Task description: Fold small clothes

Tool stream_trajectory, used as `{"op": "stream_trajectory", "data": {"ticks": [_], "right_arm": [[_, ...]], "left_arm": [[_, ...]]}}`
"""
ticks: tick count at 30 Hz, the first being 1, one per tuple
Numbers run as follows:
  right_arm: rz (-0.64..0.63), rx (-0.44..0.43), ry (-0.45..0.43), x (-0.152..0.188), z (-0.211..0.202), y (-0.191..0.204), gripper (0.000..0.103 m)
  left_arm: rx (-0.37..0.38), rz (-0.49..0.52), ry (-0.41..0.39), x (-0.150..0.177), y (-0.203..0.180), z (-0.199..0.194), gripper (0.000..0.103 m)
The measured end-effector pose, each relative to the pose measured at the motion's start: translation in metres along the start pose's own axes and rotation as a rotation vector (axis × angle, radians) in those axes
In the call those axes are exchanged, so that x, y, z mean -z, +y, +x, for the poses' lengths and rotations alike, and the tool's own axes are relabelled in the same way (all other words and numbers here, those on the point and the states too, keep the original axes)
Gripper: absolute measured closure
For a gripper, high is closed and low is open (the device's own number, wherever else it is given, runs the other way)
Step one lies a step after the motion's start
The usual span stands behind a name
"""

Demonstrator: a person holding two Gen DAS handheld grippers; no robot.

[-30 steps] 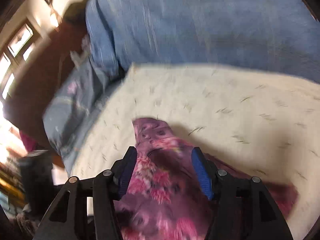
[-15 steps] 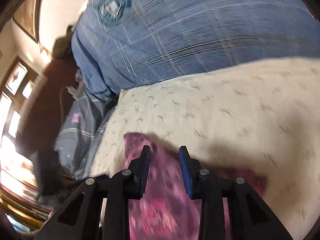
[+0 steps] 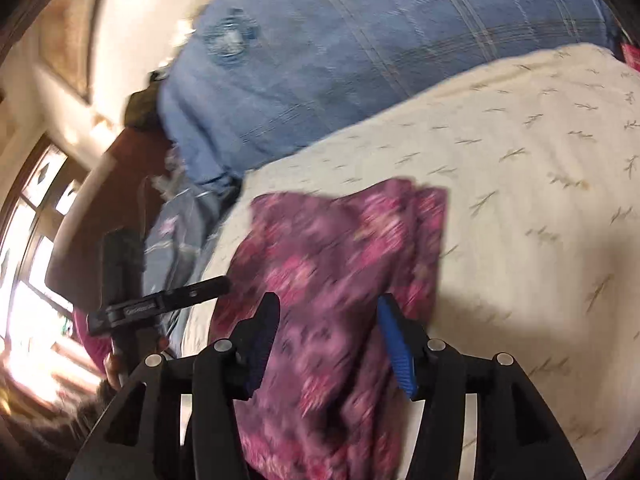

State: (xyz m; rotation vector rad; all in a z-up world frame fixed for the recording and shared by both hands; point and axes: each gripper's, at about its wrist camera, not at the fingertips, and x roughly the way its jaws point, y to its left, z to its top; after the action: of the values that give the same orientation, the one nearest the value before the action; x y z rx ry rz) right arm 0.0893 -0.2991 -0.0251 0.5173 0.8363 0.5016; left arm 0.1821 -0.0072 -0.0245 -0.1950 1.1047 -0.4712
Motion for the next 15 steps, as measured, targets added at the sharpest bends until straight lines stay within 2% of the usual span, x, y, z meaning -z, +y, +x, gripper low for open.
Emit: {"op": "stream_trajectory", "data": {"ticks": [2, 3, 5, 8, 11, 12, 13, 14, 15], "right_arm": [[-0.037, 0.090, 0.107, 0.022, 0.026, 0.001, 0.055], [-0.066, 0.124, 0.120, 0.028, 0.030, 0.002, 0.056], [-0.100, 0.149, 0.077, 0.031, 0.017, 0.015, 0.055], [-0.179, 0.150, 0.009, 0.038, -0.008, 0.038, 0.055], [-0.257, 0.264, 0.041, 0.051, -0.009, 0.044, 0.055], [-0.266, 0.336, 0.084, 0.057, 0.000, 0.039, 0.050], [-0.252, 0.364, 0.124, 0.058, 0.011, 0.032, 0.044], [-0.215, 0.351, 0.135, 0.061, 0.014, 0.026, 0.034], [-0.174, 0.328, 0.124, 0.059, 0.016, 0.026, 0.032]], "left_arm": [[-0.046, 0.018, 0.063, 0.013, 0.003, 0.019, 0.035], [-0.057, 0.024, 0.042, 0.017, 0.000, 0.013, 0.034], [-0.069, 0.033, 0.036, 0.020, -0.007, -0.004, 0.035], [-0.036, 0.069, -0.011, 0.029, -0.012, -0.028, 0.035], [-0.087, 0.124, -0.012, 0.045, -0.021, -0.028, 0.031], [-0.101, 0.124, 0.012, 0.050, -0.020, -0.019, 0.031], [-0.109, 0.115, 0.050, 0.054, -0.020, -0.006, 0.029], [-0.099, 0.085, 0.061, 0.060, -0.015, 0.002, 0.025], [-0.091, 0.048, 0.035, 0.063, -0.009, 0.002, 0.019]]}}
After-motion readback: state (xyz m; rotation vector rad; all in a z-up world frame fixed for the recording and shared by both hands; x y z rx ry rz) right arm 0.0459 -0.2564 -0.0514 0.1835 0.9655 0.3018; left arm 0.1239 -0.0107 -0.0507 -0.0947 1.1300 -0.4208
